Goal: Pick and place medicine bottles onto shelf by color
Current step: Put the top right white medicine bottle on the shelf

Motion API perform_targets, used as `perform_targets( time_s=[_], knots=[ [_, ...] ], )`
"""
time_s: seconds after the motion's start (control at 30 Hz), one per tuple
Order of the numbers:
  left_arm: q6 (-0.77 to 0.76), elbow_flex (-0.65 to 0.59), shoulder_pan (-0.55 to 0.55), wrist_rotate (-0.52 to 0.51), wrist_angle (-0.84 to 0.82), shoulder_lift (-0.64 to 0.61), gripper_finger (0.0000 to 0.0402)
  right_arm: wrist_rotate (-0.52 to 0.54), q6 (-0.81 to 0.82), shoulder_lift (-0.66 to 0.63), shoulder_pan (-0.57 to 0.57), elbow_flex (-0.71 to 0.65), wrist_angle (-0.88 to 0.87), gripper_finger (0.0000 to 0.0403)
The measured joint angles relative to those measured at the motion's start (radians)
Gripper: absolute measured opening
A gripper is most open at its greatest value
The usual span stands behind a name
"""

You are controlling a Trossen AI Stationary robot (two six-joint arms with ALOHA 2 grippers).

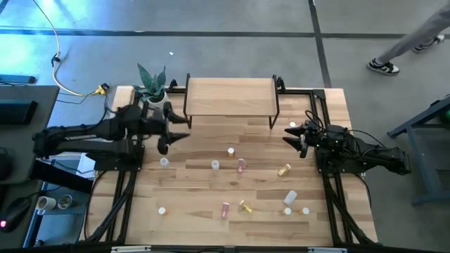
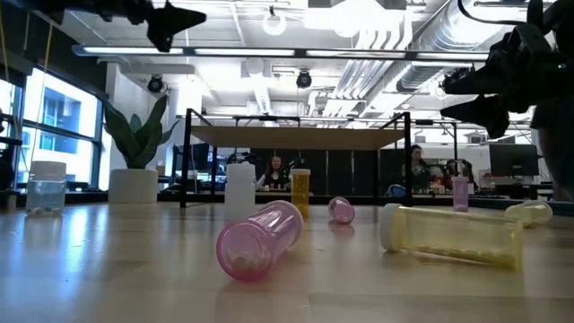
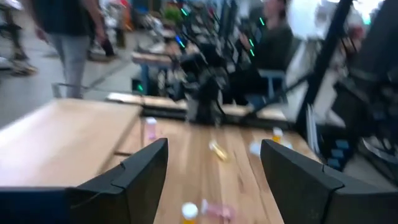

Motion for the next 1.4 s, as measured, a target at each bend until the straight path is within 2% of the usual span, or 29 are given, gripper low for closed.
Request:
perform_targets(
  time_s=[0.33, 0.6, 1.1, 1.4],
  knots=[
    [0.061, 0.01, -0.176, -0.151, 0.0, 0.236, 0.0247, 0.0, 0.0, 0.0, 0.0, 0.0, 0.0, 0.0236],
    [0.038, 0.01, -0.246, -0.279, 0.052, 0.413, 0.0247, 0.0, 0.0, 0.0, 0.0, 0.0, 0.0, 0.0236],
    [-0.021, 0.011, -0.271, -0.283, 0.249, 0.687, 0.0247, 0.0, 0.0, 0.0, 0.0, 0.0, 0.0, 0.0236],
    [-0.027, 0.01, -0.277, -0.258, 0.302, 0.785, 0.0247, 0.0, 0.0, 0.0, 0.0, 0.0, 0.0, 0.0236]
  ],
)
